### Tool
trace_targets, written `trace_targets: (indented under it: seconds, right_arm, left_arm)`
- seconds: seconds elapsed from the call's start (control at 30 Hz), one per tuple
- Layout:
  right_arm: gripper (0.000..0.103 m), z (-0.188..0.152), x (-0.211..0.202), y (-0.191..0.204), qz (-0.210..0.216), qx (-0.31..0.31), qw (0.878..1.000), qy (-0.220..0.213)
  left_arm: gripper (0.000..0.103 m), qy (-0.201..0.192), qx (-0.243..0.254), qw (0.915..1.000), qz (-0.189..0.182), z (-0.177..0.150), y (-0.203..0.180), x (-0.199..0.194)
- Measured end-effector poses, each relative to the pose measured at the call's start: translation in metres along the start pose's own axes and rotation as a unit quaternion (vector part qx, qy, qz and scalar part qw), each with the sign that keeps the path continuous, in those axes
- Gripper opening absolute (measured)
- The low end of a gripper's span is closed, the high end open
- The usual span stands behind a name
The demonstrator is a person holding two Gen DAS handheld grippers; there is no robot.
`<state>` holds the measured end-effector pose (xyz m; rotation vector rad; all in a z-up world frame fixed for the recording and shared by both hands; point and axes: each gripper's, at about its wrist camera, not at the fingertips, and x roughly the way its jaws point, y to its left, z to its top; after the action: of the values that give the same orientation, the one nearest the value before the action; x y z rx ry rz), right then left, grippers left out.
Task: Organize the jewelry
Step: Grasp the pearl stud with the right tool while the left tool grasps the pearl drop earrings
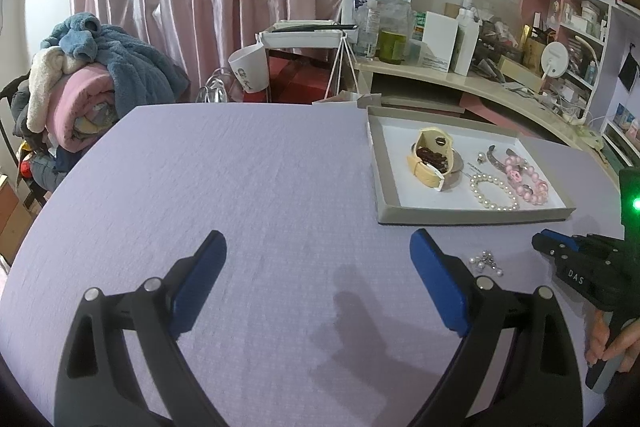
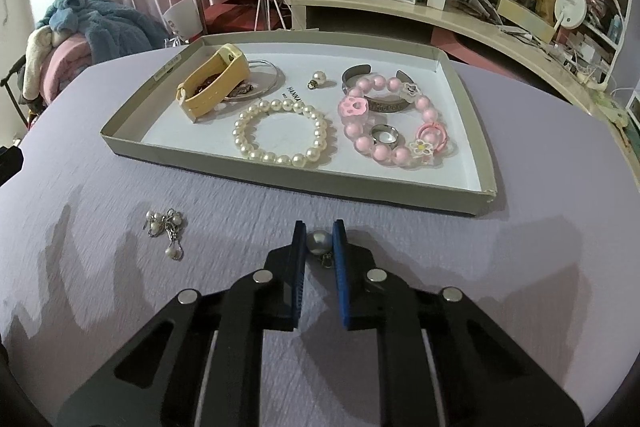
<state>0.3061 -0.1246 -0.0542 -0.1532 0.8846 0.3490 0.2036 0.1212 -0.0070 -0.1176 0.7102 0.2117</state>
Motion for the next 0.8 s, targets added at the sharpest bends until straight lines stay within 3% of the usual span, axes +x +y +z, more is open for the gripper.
trace_targets:
  seconds: [0.17, 0.5, 0.8]
  right_arm:
    - [0.014, -0.005, -0.005, -0.007, 0.0, 0.009, 1.0, 0.002]
    - [0.014, -0.013, -0.028, -0.04, 0.012, 0.048, 0.999, -0.016]
    - [0.014, -0.017, -0.026, -0.051, 0.017, 0.057, 0.998, -0.016]
  left_arm:
    - [0.093, 0.011, 0.008, 0.9997, -0.021, -0.005, -0.014, 0.004]
    - [0.093, 0.052, 0.055, 0.9944, -0.073, -0.022, -0.092, 0.026]
    - [0.088, 0.071, 0.072, 0.9923, -0.071, -0.023, -0.131, 0.044]
